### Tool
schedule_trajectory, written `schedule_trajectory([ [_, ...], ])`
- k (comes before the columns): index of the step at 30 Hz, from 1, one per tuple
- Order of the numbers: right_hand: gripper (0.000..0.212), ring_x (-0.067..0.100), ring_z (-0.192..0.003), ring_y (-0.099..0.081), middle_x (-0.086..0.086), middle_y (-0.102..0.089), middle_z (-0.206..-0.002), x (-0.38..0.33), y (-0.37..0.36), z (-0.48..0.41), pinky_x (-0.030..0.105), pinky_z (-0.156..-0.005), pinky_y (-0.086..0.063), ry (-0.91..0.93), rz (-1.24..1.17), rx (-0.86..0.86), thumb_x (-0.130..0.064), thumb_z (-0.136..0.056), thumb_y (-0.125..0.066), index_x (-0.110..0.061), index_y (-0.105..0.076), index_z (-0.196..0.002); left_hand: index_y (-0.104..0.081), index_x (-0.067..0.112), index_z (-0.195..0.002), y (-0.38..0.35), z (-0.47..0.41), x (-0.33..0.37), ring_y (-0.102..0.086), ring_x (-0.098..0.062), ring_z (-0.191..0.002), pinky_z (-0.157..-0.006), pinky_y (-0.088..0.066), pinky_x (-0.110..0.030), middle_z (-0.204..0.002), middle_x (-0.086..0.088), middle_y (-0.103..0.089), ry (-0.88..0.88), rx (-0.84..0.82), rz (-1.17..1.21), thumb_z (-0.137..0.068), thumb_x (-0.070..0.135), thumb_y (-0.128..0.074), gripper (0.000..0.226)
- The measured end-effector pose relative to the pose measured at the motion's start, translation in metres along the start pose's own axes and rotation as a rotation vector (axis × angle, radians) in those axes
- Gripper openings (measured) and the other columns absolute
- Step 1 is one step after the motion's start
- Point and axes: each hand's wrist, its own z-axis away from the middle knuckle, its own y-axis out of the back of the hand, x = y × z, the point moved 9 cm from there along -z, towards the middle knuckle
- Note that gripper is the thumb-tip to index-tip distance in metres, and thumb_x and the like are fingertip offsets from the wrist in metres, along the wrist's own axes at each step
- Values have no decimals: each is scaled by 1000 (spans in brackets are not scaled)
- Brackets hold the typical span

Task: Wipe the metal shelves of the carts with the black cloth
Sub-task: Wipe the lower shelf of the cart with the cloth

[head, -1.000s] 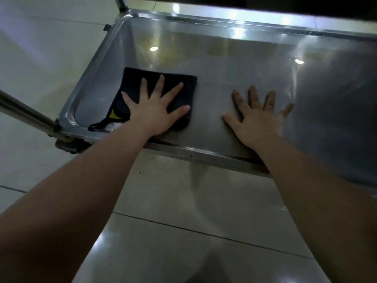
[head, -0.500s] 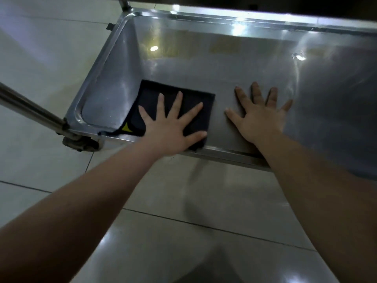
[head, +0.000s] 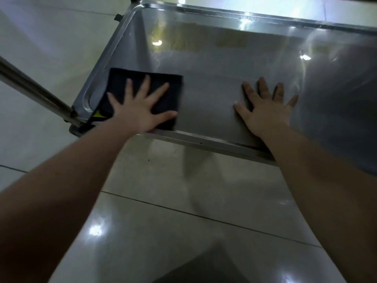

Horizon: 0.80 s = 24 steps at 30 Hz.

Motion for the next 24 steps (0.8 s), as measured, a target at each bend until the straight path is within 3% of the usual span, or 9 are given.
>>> schedule_trajectory([
  [4,66,44,-148,11,-7,9,-165,-12,8,5,80,-102,11,-74,72,8,-70,-93,-9,-48,13,-151,18,66,-140,-1,-1,-25,24,-33,-148,-109,9,-74,-161,14,26,31,-31,-30,-62,95,-14,90],
  [7,65,39,-149,12,-8,5,-165,-81,23,8,76,-104,13,123,-17,102,-58,-100,-22,-46,16,-151,20,66,-139,-1,-3,-19,25,-34,-147,-108,9,-76,-160,13,27,8,-8,-31,-63,96,-11,88],
  [10,61,40,-150,5,-8,3,-166,-139,13,8,70,-112,3,191,9,54,-61,-99,-13,-44,13,-152,19,65,-140,0,-1,-21,25,-35,-147,-108,9,-76,-161,13,27,6,-6,-7,-70,94,-16,83],
  [17,62,40,-149,5,-10,8,-165,-139,-3,12,69,-113,0,140,58,9,-65,-96,-7,-46,11,-152,22,63,-140,-13,27,-21,23,-36,-147,-107,6,-77,-162,9,25,-43,31,-45,-76,90,-11,77],
  [24,61,38,-149,13,-11,14,-164,-139,-8,15,66,-115,5,129,45,-17,-65,-96,-4,-46,15,-152,13,64,-143,9,-34,-51,20,-37,-148,-105,8,-79,-163,8,21,-54,106,-29,-72,95,-16,83],
])
